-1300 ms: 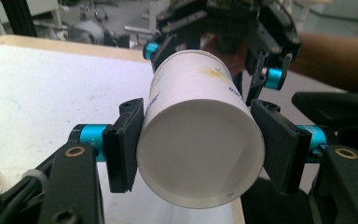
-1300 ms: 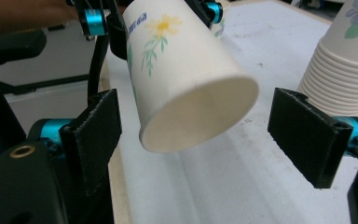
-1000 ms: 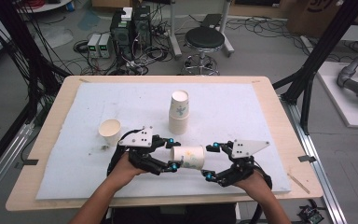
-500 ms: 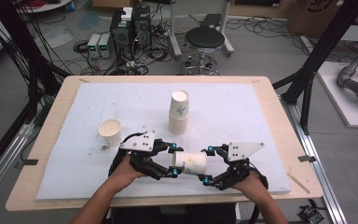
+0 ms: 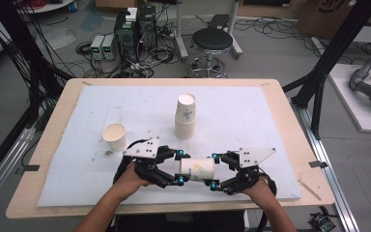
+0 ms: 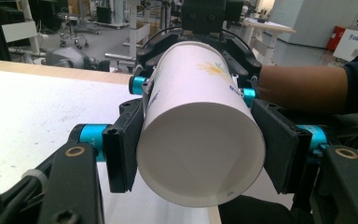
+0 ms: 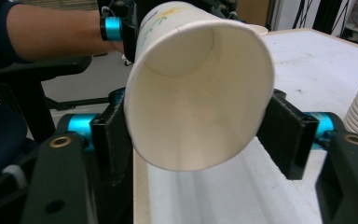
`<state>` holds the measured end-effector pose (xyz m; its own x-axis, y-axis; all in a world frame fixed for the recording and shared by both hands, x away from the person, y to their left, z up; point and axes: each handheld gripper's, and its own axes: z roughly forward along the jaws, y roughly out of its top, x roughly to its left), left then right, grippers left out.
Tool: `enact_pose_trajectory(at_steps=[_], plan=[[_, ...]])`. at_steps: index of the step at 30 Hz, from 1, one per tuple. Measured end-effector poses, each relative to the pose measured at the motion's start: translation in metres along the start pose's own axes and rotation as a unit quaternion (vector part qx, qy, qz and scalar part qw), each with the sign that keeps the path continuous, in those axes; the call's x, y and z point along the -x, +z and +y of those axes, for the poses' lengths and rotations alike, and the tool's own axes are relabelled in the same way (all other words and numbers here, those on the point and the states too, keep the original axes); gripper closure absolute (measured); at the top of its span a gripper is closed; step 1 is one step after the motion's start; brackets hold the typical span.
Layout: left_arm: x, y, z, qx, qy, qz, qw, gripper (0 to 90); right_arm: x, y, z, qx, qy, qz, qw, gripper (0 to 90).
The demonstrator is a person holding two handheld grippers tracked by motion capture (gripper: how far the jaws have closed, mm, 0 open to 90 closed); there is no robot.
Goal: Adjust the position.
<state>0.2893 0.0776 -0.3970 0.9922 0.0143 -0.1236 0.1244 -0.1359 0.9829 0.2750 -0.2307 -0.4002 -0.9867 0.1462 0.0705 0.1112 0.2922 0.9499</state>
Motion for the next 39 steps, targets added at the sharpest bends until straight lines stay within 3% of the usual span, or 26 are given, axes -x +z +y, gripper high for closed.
enact_pose_trajectory(at_steps=[3,5,7,11,18,25,27,34,39], plan=[[0.001,0.001,0.001,-0.018,-0.002,0.011,0.9998,36.3,0.001,0.0,0.001,-0.006,0.008,0.004,0.9999,34.1],[0.002,0.002,0.002,-0.039,-0.012,0.026,0.9988,23.9,0.001,0.0,0.003,-0.022,0.014,0.004,0.9997,34.6],[0.004,0.004,0.004,-0.069,-0.009,0.038,0.9969,17.0,0.001,-0.001,0.007,-0.04,0.019,0.004,0.999,34.8],[0.005,0.003,0.01,-0.106,0.007,0.047,0.9932,15.2,0.002,-0.002,0.016,-0.08,0.025,-0.003,0.9965,34.8],[0.003,0.004,0.018,-0.156,0.025,0.057,0.9857,15.2,0.005,0.0,0.035,-0.144,0.002,-0.021,0.9893,34.8],[0.003,0.008,0.018,-0.183,0.029,0.07,0.9802,15.5,0.005,0.005,0.046,-0.181,-0.019,-0.032,0.9828,34.8],[0.002,0.009,0.019,-0.194,0.031,0.073,0.9778,15.6,0.005,0.007,0.048,-0.196,-0.028,-0.035,0.9796,34.8],[0.001,0.01,0.021,-0.211,0.034,0.08,0.9736,15.7,0.006,0.012,0.055,-0.228,-0.037,-0.041,0.972,34.8],[0.0,0.014,0.024,-0.23,0.043,0.084,0.9685,16.1,0.008,0.017,0.059,-0.252,-0.041,-0.038,0.9662,34.8]])
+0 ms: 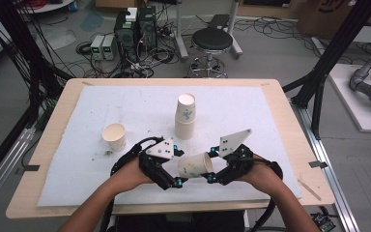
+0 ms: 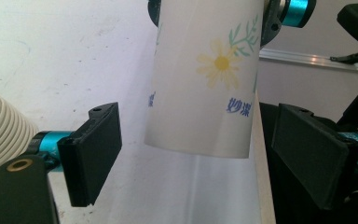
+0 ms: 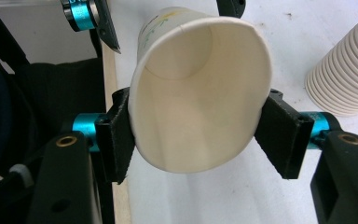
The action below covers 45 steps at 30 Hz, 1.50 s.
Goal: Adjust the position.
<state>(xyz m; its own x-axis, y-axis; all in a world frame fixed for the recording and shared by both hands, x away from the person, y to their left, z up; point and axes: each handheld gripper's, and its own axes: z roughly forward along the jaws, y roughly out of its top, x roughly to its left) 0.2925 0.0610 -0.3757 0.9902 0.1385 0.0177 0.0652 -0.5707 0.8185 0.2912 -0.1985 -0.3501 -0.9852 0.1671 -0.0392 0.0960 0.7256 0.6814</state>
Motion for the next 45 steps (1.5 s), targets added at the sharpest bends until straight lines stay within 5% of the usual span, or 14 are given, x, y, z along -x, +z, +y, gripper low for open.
enact_pose_trajectory(at_steps=[10,19,36,45], plan=[[0.002,0.008,0.006,-0.033,0.011,-0.001,0.9994,17.2,-0.003,0.006,0.011,-0.057,-0.021,-0.014,0.998,35.0],[0.002,0.015,0.009,-0.062,0.017,0.003,0.9979,18.6,-0.006,0.014,0.021,-0.108,-0.05,-0.023,0.9927,35.0],[0.003,0.028,0.012,-0.083,0.017,-0.017,0.9963,25.0,-0.008,0.02,0.026,-0.118,-0.059,-0.019,0.9912,34.7],[0.004,0.035,0.014,-0.094,0.024,-0.023,0.995,36.5,-0.011,0.023,0.029,-0.128,-0.067,-0.01,0.9894,34.8]])
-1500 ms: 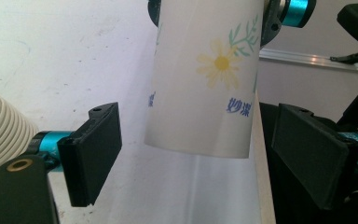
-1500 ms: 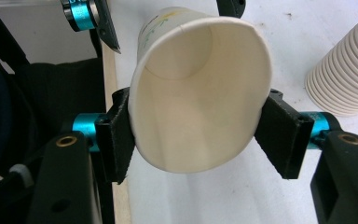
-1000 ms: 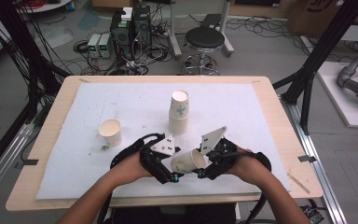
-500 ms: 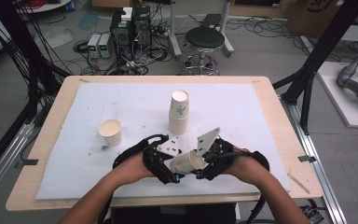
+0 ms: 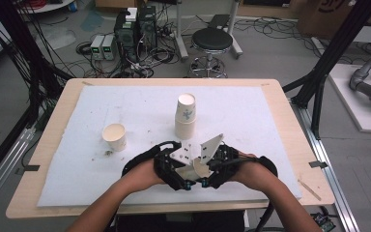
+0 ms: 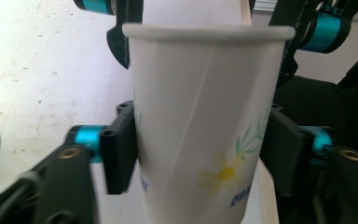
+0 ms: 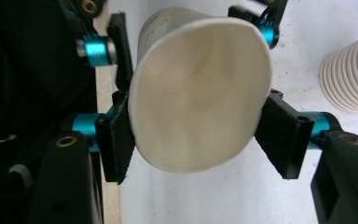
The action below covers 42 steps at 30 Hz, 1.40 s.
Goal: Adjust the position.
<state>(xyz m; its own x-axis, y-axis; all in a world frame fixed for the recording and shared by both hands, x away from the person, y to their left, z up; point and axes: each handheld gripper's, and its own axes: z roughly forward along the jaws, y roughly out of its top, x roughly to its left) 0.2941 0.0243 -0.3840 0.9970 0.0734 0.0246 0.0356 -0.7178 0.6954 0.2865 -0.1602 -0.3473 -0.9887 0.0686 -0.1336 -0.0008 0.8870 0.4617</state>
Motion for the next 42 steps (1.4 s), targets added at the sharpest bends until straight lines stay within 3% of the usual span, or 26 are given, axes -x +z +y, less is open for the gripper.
enact_pose_trajectory(at_steps=[4,6,12,15,20,26,30,33,35,36,37,39,42], plan=[[0.0,0.001,0.0,-0.004,-0.005,-0.002,1.0,37.4,0.0,0.0,0.001,-0.009,-0.005,-0.008,0.9999,34.9],[0.0,0.001,-0.001,0.001,-0.008,-0.005,1.0,37.4,-0.001,0.0,0.002,-0.006,-0.004,-0.001,1.0,34.0],[0.0,-0.001,-0.005,0.038,-0.028,-0.002,0.9989,35.3,0.004,-0.003,-0.003,0.048,0.036,0.01,0.9981,22.9],[-0.002,-0.003,-0.012,0.058,-0.04,0.005,0.9975,33.5,0.005,-0.01,-0.008,0.086,0.055,0.006,0.9948,20.8],[-0.003,-0.007,-0.022,0.092,-0.055,0.02,0.9941,33.0,0.007,-0.025,-0.023,0.159,0.089,-0.013,0.9832,20.5],[-0.004,-0.014,-0.037,0.142,-0.075,0.052,0.9855,32.6,0.006,-0.038,-0.044,0.219,0.129,-0.039,0.9665,20.5],[-0.005,-0.02,-0.047,0.175,-0.094,0.076,0.977,32.6,0.004,-0.043,-0.06,0.241,0.158,-0.06,0.9557,20.6],[-0.006,-0.025,-0.054,0.196,-0.102,0.093,0.9707,32.7,0.003,-0.042,-0.069,0.247,0.172,-0.073,0.9508,20.7],[-0.007,-0.028,-0.059,0.218,-0.114,0.103,0.9637,32.6,0.003,-0.042,-0.074,0.252,0.181,-0.081,0.9473,20.7],[-0.008,-0.03,-0.061,0.221,-0.114,0.108,0.9625,32.6,0.002,-0.041,-0.076,0.254,0.183,-0.083,0.9459,20.7],[-0.008,-0.032,-0.064,0.229,-0.118,0.119,0.9588,32.6,0.002,-0.041,-0.078,0.255,0.186,-0.088,0.9447,20.7],[-0.009,-0.036,-0.068,0.234,-0.125,0.14,0.9538,32.6,0.001,-0.038,-0.084,0.256,0.196,-0.097,0.9414,20.8],[-0.009,-0.041,-0.074,0.249,-0.136,0.153,0.9466,32.5,-0.001,-0.034,-0.094,0.249,0.213,-0.113,0.938,20.8]])
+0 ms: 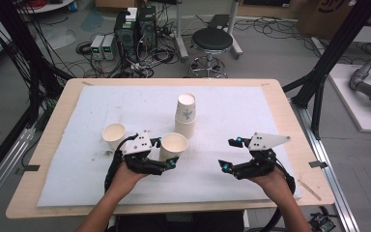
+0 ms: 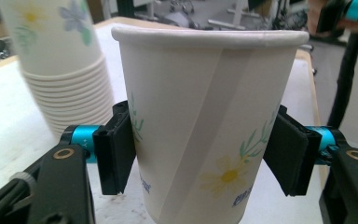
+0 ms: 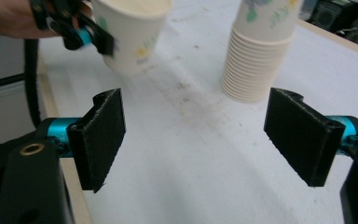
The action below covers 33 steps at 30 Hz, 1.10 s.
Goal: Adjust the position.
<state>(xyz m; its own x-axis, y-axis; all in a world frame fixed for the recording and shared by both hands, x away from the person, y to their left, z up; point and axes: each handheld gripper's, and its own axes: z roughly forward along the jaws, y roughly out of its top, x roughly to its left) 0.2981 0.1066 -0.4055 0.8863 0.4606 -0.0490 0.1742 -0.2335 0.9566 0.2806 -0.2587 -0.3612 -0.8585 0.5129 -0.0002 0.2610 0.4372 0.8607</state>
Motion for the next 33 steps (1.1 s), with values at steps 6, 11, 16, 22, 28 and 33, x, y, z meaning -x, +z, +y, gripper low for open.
enact_pose_trajectory(at_steps=[6,11,16,22,28,33], plan=[[-0.002,-0.012,0.0,0.05,0.0,0.028,0.9983,32.5,0.005,-0.001,-0.023,-0.002,0.022,-0.03,0.9993,20.8],[-0.002,-0.02,0.002,0.087,0.0,0.042,0.9953,32.2,0.008,-0.004,-0.035,0.016,0.031,-0.046,0.9983,20.8],[-0.005,-0.024,0.001,0.098,-0.004,0.051,0.9939,31.9,0.009,-0.003,-0.039,0.02,0.038,-0.054,0.9976,20.8],[-0.007,-0.025,0.0,0.1,-0.004,0.053,0.9936,31.6,0.007,-0.004,-0.038,0.025,0.033,-0.06,0.9973,20.8],[-0.006,-0.03,-0.001,0.101,-0.003,0.065,0.9928,30.9,0.006,-0.004,-0.039,0.024,0.033,-0.064,0.9971,20.8],[-0.007,-0.032,-0.002,0.099,-0.003,0.069,0.9927,30.9,0.004,-0.005,-0.038,0.027,0.03,-0.063,0.9972,20.8]])
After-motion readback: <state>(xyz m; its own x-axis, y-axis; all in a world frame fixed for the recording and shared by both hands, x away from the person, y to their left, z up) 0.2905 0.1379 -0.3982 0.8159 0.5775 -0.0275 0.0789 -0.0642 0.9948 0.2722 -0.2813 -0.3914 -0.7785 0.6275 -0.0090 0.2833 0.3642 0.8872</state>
